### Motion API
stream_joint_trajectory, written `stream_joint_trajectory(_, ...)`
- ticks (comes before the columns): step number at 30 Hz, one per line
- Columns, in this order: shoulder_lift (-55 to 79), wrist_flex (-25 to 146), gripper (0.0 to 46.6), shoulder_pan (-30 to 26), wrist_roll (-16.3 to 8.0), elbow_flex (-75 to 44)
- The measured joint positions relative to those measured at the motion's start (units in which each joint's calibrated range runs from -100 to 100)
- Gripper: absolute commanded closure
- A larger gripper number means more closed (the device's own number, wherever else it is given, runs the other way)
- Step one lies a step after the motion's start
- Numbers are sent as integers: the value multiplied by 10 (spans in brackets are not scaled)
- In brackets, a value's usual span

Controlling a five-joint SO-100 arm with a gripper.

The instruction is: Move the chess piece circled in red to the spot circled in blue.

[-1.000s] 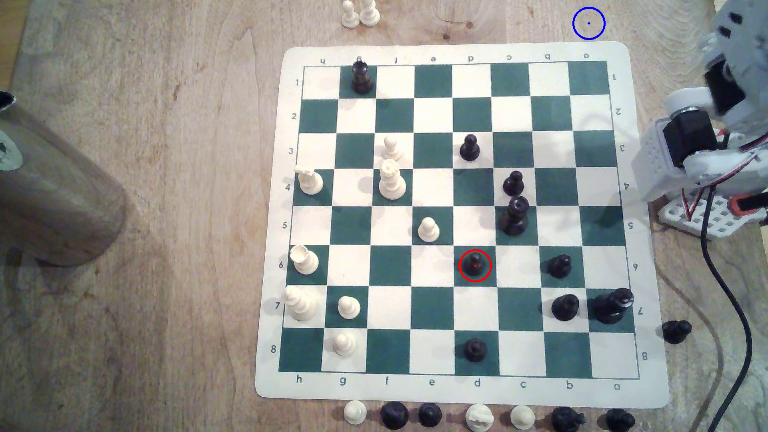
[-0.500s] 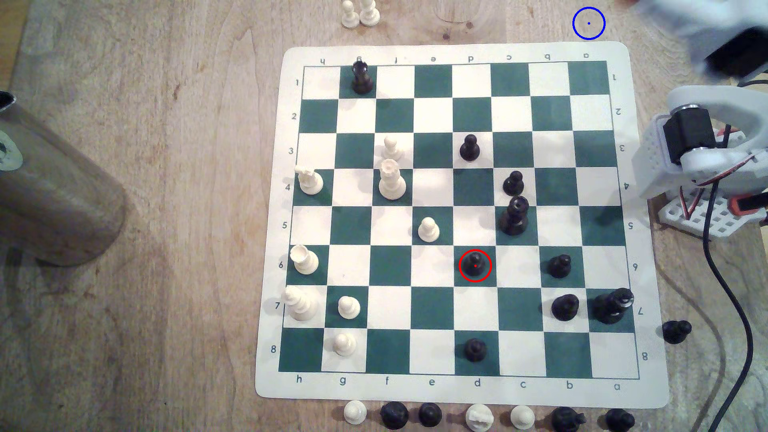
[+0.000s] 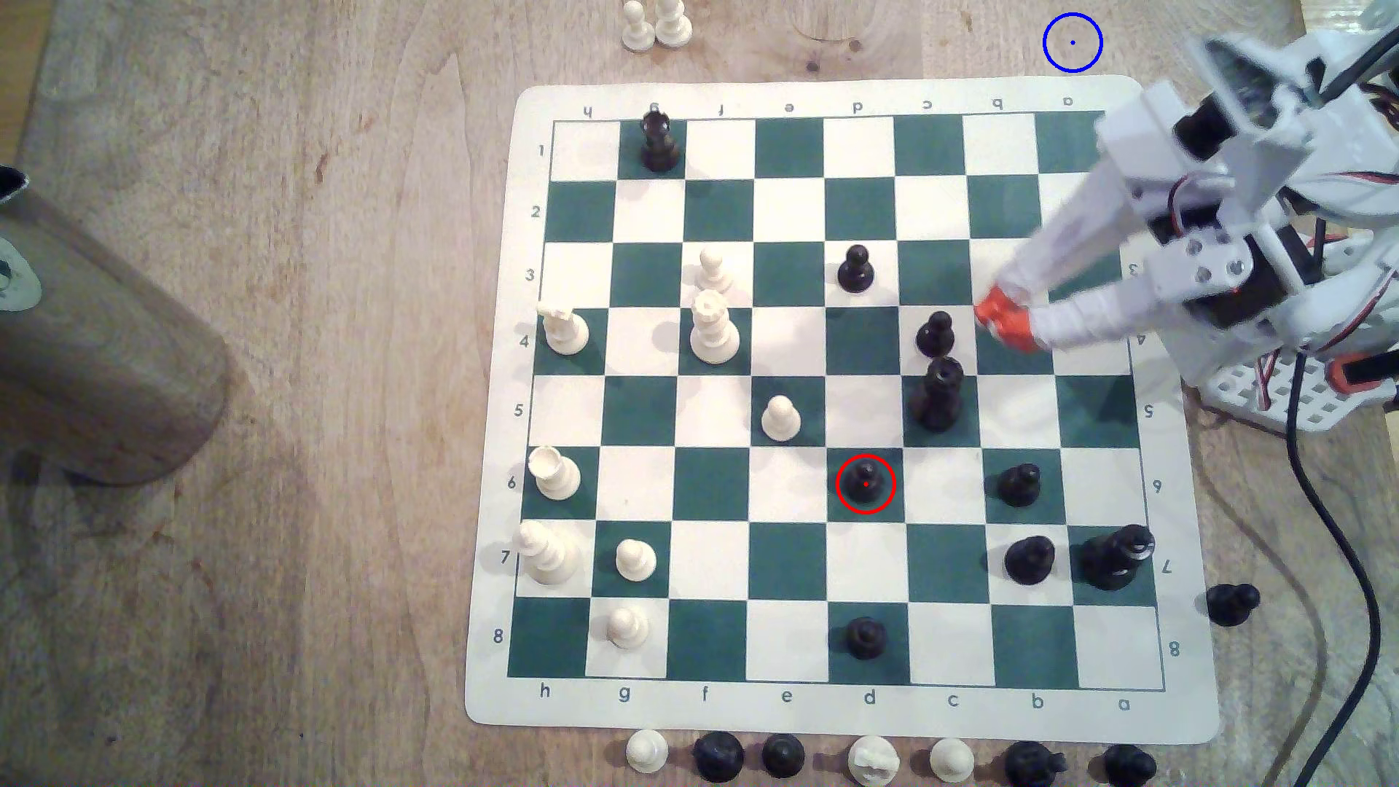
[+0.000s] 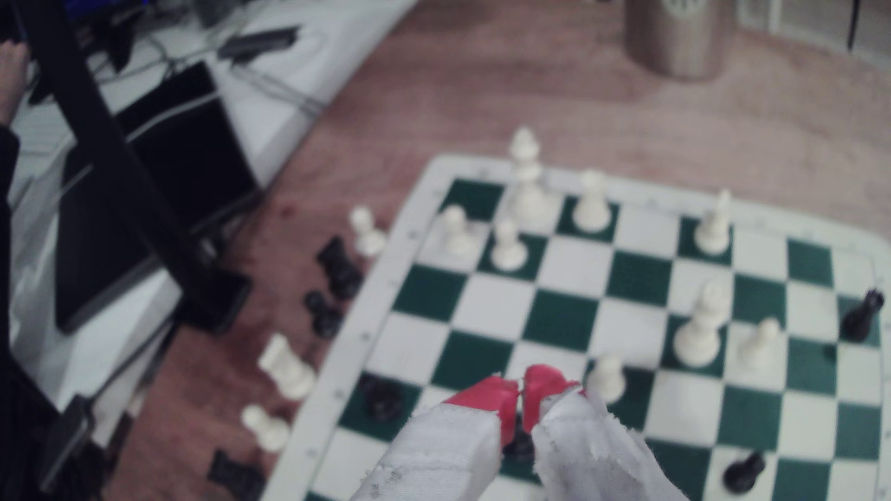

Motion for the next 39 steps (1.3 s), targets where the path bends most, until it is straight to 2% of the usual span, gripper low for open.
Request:
stream_joint_trajectory(1, 9, 14, 345, -11, -7, 0)
stream_joint_trajectory(3, 32, 29, 304, -37, -20, 0)
stream_joint_trajectory(8, 67, 22, 262, -50, -25, 40)
stream_joint_trajectory(13, 116, -29, 267, -51, -17, 77)
stream_joint_trajectory(19, 220, -124, 327, -39, -5, 92)
stream_joint_trajectory(26, 363, -198, 292, -39, -2, 92)
stream_joint_trajectory(29, 415, -225, 280, -18, -1, 89)
stream_joint_trajectory(39, 468, -270, 277, 6, 3, 83)
